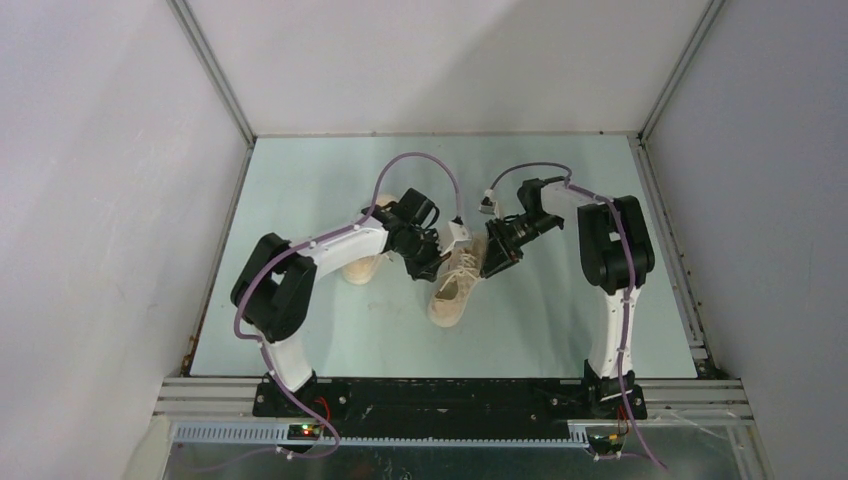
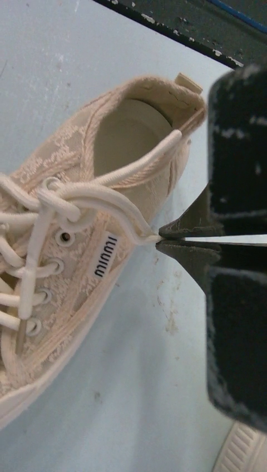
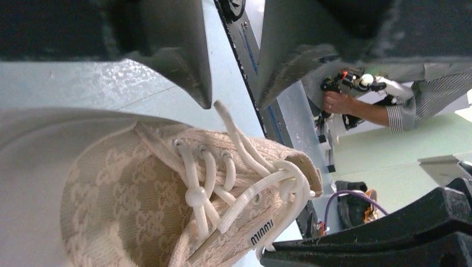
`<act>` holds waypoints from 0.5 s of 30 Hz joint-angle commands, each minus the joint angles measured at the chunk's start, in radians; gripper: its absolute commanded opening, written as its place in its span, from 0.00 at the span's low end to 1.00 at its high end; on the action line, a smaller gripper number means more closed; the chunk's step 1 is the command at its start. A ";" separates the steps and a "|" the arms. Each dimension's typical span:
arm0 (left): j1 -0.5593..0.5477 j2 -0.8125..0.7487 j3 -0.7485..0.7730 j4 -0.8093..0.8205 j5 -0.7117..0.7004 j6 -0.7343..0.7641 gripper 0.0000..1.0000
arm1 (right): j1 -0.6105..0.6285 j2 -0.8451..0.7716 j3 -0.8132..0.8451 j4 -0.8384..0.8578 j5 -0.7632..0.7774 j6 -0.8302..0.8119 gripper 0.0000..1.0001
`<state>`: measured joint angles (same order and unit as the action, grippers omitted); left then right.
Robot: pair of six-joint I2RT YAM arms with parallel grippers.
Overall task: Tie the shoes
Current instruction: Adjust the shoe at the center of the board.
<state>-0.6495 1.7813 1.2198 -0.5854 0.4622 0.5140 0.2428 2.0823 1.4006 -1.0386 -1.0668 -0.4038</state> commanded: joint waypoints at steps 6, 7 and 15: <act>-0.008 0.003 0.038 0.009 0.045 -0.022 0.00 | 0.014 0.109 0.090 -0.085 -0.069 -0.021 0.54; -0.008 0.003 0.038 0.010 0.044 -0.022 0.00 | 0.017 0.110 0.090 -0.080 -0.069 -0.016 0.54; -0.009 0.008 0.044 0.001 0.016 -0.022 0.00 | 0.031 0.121 0.111 -0.117 -0.127 -0.087 0.14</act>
<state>-0.6552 1.7912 1.2217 -0.5865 0.4789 0.5037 0.2729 2.1994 1.4704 -1.1103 -1.1316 -0.4355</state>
